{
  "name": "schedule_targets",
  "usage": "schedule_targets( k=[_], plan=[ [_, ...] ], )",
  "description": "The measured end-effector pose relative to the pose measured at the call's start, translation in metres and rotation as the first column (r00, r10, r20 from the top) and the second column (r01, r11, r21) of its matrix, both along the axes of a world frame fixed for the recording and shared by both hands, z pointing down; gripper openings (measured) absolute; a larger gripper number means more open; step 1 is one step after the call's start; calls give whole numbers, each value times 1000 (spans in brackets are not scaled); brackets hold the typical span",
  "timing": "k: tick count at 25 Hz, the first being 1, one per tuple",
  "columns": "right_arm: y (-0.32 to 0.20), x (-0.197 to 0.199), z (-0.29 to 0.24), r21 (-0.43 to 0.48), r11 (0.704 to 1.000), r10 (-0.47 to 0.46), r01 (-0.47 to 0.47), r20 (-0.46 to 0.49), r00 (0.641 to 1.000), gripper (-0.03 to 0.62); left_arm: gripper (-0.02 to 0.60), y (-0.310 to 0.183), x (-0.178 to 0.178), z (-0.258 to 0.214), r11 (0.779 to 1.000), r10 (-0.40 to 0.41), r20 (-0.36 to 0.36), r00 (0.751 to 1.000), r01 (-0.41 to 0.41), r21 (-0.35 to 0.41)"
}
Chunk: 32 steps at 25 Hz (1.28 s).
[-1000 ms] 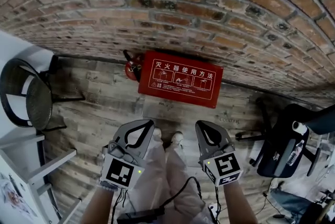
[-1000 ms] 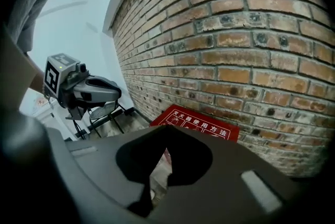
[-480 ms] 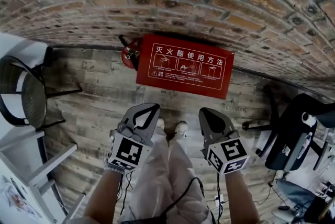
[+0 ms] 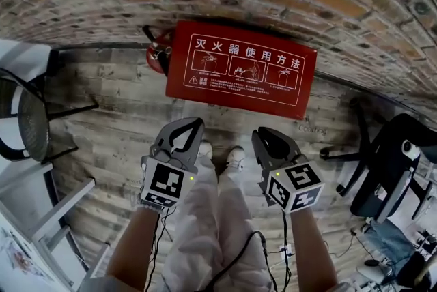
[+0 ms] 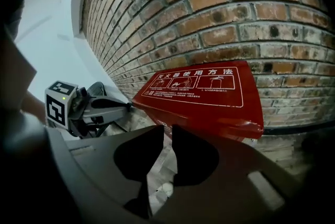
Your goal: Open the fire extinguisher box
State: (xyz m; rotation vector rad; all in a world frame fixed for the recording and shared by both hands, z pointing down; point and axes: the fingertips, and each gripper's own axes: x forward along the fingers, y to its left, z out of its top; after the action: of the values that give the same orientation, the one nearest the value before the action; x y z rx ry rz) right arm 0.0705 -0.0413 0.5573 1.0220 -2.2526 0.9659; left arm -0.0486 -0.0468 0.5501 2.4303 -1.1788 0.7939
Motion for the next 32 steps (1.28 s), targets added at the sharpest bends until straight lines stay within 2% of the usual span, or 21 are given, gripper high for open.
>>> schedule_targets(
  k=[4, 9, 17, 27, 32],
  plan=[
    [-5, 0, 19, -53, 998, 42, -39, 63, 997, 83, -3, -4, 4, 20, 1000, -4, 11, 1000, 4, -6],
    [-10, -5, 36, -99, 993, 84, -71, 136, 987, 104, -3, -6, 11, 45, 1000, -8, 13, 1000, 8, -18],
    [-28, -2, 51, -196, 949, 293, -249, 245, 924, 147, -3, -12, 25, 72, 999, 16, 19, 1000, -15, -39],
    [-36, -4, 46, -248, 920, 374, -303, 329, 867, 167, -3, -18, 27, 74, 999, 32, 29, 999, -31, -33],
    [-37, -4, 42, -259, 914, 390, -312, 345, 854, 166, -3, -20, 28, 76, 999, 27, 27, 999, -26, -29]
  ],
)
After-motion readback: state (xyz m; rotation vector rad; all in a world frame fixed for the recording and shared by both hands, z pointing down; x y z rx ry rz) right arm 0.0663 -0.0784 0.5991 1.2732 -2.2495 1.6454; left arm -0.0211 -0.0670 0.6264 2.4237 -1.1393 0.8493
